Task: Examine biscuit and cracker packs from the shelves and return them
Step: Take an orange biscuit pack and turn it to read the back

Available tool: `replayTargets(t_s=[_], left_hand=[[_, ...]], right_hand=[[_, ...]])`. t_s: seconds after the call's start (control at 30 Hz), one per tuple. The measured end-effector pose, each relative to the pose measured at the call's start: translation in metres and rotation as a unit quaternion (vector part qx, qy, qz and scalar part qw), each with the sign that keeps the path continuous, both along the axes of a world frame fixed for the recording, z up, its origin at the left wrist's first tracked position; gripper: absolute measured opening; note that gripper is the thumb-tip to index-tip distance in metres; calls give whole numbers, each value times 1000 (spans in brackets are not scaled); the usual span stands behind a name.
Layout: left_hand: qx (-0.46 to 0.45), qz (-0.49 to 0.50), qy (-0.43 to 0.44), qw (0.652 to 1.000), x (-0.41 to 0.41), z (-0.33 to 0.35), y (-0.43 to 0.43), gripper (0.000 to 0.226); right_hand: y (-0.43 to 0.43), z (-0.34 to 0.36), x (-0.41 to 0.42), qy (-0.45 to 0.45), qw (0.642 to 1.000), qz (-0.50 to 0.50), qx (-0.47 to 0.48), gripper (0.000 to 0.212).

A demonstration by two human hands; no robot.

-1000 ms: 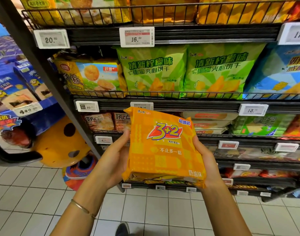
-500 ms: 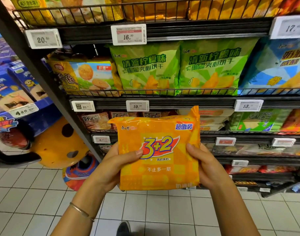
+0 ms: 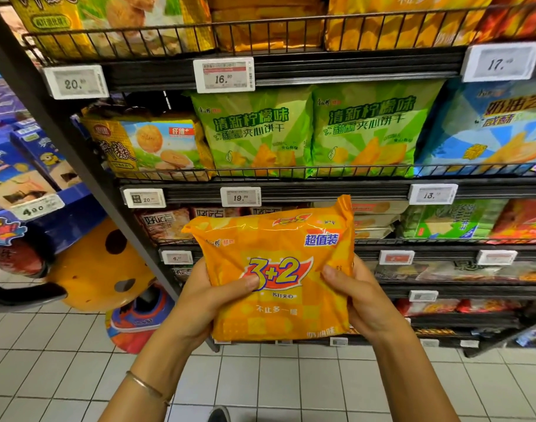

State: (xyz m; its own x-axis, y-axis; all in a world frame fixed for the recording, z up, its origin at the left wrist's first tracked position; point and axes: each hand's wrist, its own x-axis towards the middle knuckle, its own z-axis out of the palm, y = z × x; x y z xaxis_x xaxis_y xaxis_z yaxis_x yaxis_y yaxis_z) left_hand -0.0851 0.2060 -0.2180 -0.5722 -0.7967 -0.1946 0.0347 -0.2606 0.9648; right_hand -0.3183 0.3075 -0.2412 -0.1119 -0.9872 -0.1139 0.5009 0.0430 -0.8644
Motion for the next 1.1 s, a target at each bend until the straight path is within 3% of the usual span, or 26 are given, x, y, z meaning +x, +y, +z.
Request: replayTargets(t_s=[0.23, 0.37, 0.57, 0.7, 0.87, 0.97, 1.1], left_hand=[[-43, -16, -12, 999, 2, 4, 1, 117], [-44, 6, -21, 999, 1, 4, -2, 116], [-15, 28, -1, 1000, 1, 3, -5, 112], [57, 23, 50, 997, -1, 1, -8, 118], [117, 12, 93, 989, 0, 4, -9, 117], [131, 16, 98, 986, 2, 5, -9, 121], [147, 25, 102, 984, 5, 3, -10, 125]], right_hand=[[-5, -5, 2, 40, 997, -60, 23, 117], [-7, -3, 5, 45, 995, -85, 19, 107], [-6, 2, 9, 33, 996, -78, 28, 111], [-5, 15, 10, -13, 999, -48, 9, 100], [-7, 25, 9, -46, 998, -33, 24, 66], [-8, 23, 8, 9, 998, -55, 30, 68], [-11, 23, 6, 170, 975, -141, 26, 48]])
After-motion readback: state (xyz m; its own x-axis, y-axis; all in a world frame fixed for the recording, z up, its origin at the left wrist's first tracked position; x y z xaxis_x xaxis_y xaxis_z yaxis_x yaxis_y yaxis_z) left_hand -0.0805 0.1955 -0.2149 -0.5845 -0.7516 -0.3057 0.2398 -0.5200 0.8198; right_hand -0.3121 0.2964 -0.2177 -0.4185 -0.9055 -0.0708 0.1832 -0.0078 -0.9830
